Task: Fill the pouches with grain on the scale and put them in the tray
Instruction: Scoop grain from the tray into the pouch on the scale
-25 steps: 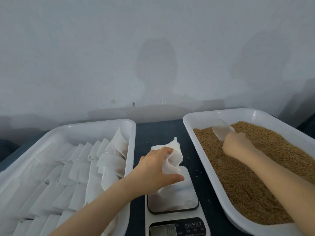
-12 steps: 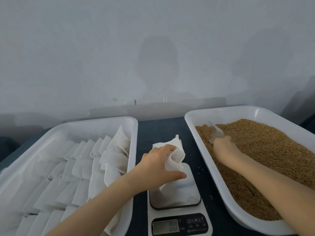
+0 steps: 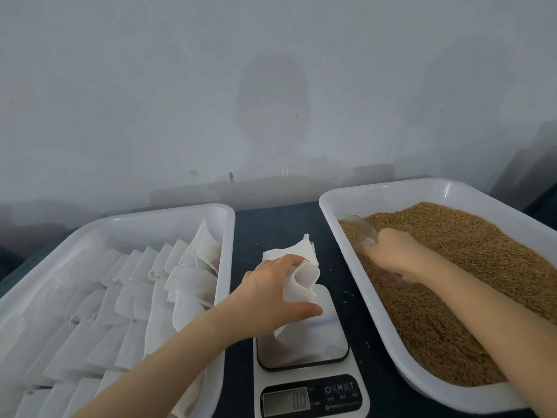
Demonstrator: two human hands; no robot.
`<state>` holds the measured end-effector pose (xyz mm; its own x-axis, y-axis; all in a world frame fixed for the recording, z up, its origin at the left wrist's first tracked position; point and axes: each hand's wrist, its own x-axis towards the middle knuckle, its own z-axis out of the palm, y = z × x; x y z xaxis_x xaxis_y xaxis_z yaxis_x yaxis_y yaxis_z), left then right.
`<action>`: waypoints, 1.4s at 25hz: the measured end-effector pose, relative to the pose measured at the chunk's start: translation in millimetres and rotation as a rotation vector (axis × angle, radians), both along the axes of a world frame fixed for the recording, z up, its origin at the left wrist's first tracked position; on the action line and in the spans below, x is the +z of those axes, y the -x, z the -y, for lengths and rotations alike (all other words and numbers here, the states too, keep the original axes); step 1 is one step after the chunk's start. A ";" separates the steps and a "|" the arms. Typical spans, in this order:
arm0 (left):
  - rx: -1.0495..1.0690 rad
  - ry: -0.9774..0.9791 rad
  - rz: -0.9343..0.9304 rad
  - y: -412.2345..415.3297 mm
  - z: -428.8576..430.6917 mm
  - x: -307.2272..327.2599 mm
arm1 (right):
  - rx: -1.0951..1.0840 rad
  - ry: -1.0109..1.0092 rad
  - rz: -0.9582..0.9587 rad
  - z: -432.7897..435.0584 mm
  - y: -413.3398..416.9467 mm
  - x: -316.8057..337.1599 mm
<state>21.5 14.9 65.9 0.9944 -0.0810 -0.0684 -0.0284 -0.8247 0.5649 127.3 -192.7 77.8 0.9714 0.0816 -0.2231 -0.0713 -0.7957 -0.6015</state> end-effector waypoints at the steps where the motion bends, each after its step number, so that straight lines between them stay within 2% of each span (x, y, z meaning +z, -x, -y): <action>1: 0.001 0.004 0.001 0.0 -0.1 -0.2 | -0.001 0.009 -0.008 5.5 -1.6 1.5; 5: 0.001 0.010 0.007 -0.8 -1.2 0.4 | -0.028 -0.029 -0.017 19.8 -5.2 5.9; 11: 0.003 0.014 0.029 0.5 -0.8 1.2 | -0.088 -0.156 0.139 26.0 -8.3 8.8; 14: -0.002 0.014 0.025 -0.4 -0.8 1.7 | -0.086 -0.149 0.188 28.2 -8.1 10.1; 23: -0.012 0.105 0.014 0.2 -1.6 2.6 | -0.040 0.024 0.224 32.2 -4.0 13.5; 27: 0.020 0.179 0.013 0.5 -2.5 4.5 | 0.010 0.064 0.401 25.6 1.1 17.4; 31: 0.087 0.246 0.039 -1.5 -3.9 7.6 | 0.092 0.239 0.560 21.8 4.8 25.8; 35: 0.126 0.286 0.052 -3.1 -3.9 7.4 | 0.153 0.328 0.710 23.6 5.2 27.5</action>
